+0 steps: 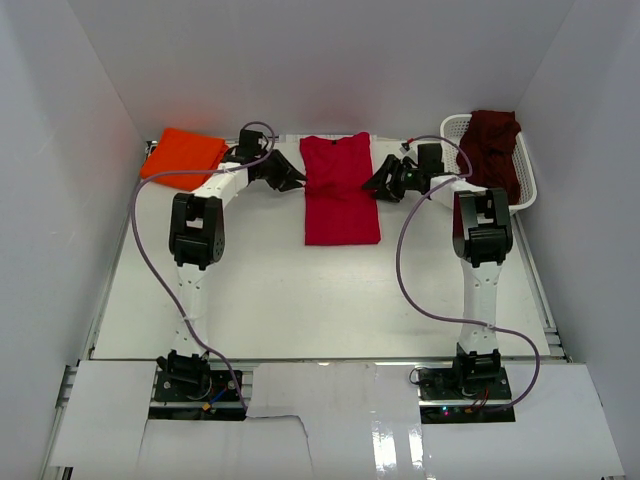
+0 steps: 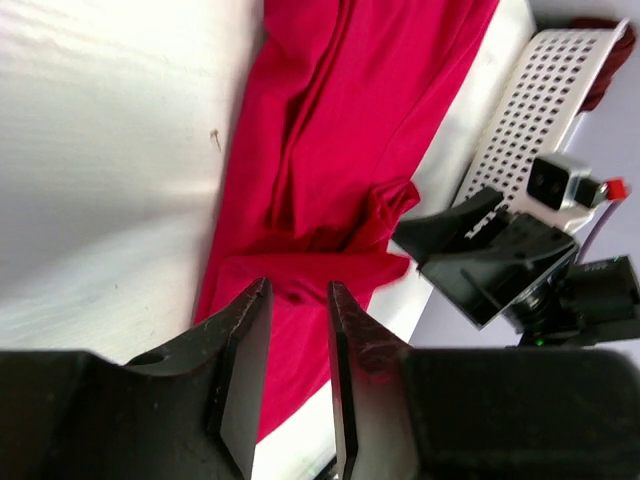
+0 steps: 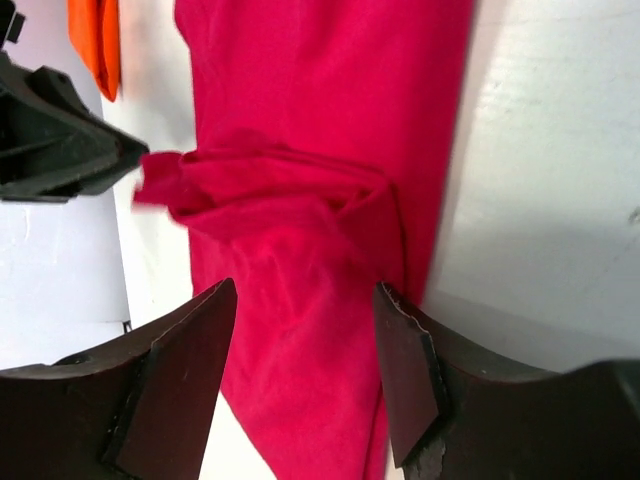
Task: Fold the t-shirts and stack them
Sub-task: Fold the folded rectangular tshirt in 1/3 of the way
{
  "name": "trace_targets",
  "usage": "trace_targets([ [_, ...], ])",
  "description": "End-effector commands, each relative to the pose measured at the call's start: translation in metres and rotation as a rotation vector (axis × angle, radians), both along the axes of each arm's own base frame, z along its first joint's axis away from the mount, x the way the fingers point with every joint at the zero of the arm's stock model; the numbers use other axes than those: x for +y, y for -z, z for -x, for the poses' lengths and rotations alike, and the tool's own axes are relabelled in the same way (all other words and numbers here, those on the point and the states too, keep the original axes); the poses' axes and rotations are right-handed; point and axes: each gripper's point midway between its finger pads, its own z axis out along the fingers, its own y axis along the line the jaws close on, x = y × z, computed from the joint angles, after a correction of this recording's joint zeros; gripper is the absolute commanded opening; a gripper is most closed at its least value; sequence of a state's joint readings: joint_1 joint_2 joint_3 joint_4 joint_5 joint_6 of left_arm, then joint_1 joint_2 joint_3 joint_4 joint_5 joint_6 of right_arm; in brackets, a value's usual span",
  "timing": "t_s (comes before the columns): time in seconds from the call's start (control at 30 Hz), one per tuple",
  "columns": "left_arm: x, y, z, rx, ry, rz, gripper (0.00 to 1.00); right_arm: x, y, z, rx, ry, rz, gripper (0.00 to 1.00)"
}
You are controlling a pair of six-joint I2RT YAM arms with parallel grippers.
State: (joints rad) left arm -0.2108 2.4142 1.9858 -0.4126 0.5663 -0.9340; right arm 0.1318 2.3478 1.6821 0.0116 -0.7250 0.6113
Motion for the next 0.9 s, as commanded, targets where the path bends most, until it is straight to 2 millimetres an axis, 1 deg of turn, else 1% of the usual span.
trace_targets([
  [0.0, 0.012, -0.076, -0.02, -0.165, -0.042, 0.065, 0.4, 0.0, -0.055, -0.008, -0.175, 0.001, -0.04, 0.63],
  [0.03, 0.014, -0.077, -0.02, -0.162, -0.057, 0.077, 0.42, -0.001, -0.054, -0.003, -0.168, 0.001, -0.045, 0.63],
  [0.1, 0.019, -0.1, -0.028, -0.233, -0.075, 0.097, 0.45, -0.001, -0.052, 0.004, -0.165, -0.006, -0.049, 0.63],
  [0.2, 0.022, -0.118, -0.034, -0.281, -0.071, 0.096, 0.46, -0.001, -0.053, 0.01, -0.175, -0.01, -0.057, 0.63],
  [0.23, 0.021, -0.123, -0.033, -0.293, -0.062, 0.096, 0.46, -0.001, -0.056, 0.012, -0.182, -0.012, -0.058, 0.63],
  [0.27, 0.021, -0.122, -0.029, -0.291, -0.049, 0.094, 0.46, -0.001, -0.054, 0.015, -0.178, -0.018, -0.057, 0.63],
  [0.3, 0.02, -0.12, -0.024, -0.288, -0.036, 0.095, 0.46, -0.001, -0.06, 0.017, -0.189, -0.019, -0.057, 0.63],
  [0.33, 0.017, -0.129, -0.016, -0.305, -0.015, 0.099, 0.46, -0.001, -0.06, 0.019, -0.188, -0.022, -0.056, 0.63],
  [0.37, 0.016, -0.112, -0.005, -0.274, 0.007, 0.085, 0.45, -0.002, -0.058, 0.023, -0.19, -0.027, -0.046, 0.64],
  [0.4, 0.015, -0.108, 0.004, -0.271, 0.025, 0.083, 0.45, -0.004, -0.057, 0.026, -0.182, -0.025, -0.035, 0.64],
  [0.43, 0.013, -0.102, 0.013, -0.267, 0.044, 0.08, 0.44, -0.005, -0.063, 0.029, -0.192, -0.023, -0.025, 0.64],
  [0.47, 0.01, -0.093, 0.032, -0.266, 0.081, 0.078, 0.44, -0.007, -0.057, 0.034, -0.18, -0.021, -0.011, 0.64],
  [0.5, 0.006, -0.1, 0.041, -0.299, 0.106, 0.083, 0.43, -0.01, -0.056, 0.037, -0.173, -0.018, 0.012, 0.64],
  [0.53, 0.003, -0.093, 0.051, -0.291, 0.128, 0.077, 0.43, -0.011, -0.053, 0.039, -0.161, -0.019, 0.024, 0.64],
  [0.57, 0.002, -0.074, 0.065, -0.271, 0.156, 0.049, 0.43, -0.013, -0.049, 0.043, -0.16, -0.027, 0.043, 0.64],
  [0.6, 0.001, -0.069, 0.072, -0.27, 0.17, 0.034, 0.43, -0.015, -0.049, 0.045, -0.163, -0.025, 0.059, 0.64],
  [0.63, -0.003, -0.061, 0.081, -0.254, 0.19, 0.014, 0.43, -0.019, -0.042, 0.048, -0.133, -0.009, 0.092, 0.64],
  [0.67, -0.002, -0.059, 0.086, -0.259, 0.186, -0.012, 0.43, -0.021, -0.04, 0.05, -0.124, -0.007, 0.106, 0.65],
  [0.7, 0.001, -0.042, 0.098, -0.232, 0.192, -0.038, 0.43, -0.023, -0.039, 0.052, -0.13, -0.012, 0.123, 0.65],
  [0.77, 0.002, -0.035, 0.108, -0.226, 0.197, -0.054, 0.44, -0.027, -0.03, 0.062, -0.071, -0.011, 0.152, 0.67],
  [0.8, 0.006, -0.021, 0.117, -0.198, 0.197, -0.063, 0.46, -0.028, -0.027, 0.064, -0.066, -0.021, 0.162, 0.67],
  [0.87, 0.008, -0.01, 0.121, -0.178, 0.201, -0.071, 0.5, -0.03, -0.021, 0.073, -0.023, -0.027, 0.175, 0.68],
])
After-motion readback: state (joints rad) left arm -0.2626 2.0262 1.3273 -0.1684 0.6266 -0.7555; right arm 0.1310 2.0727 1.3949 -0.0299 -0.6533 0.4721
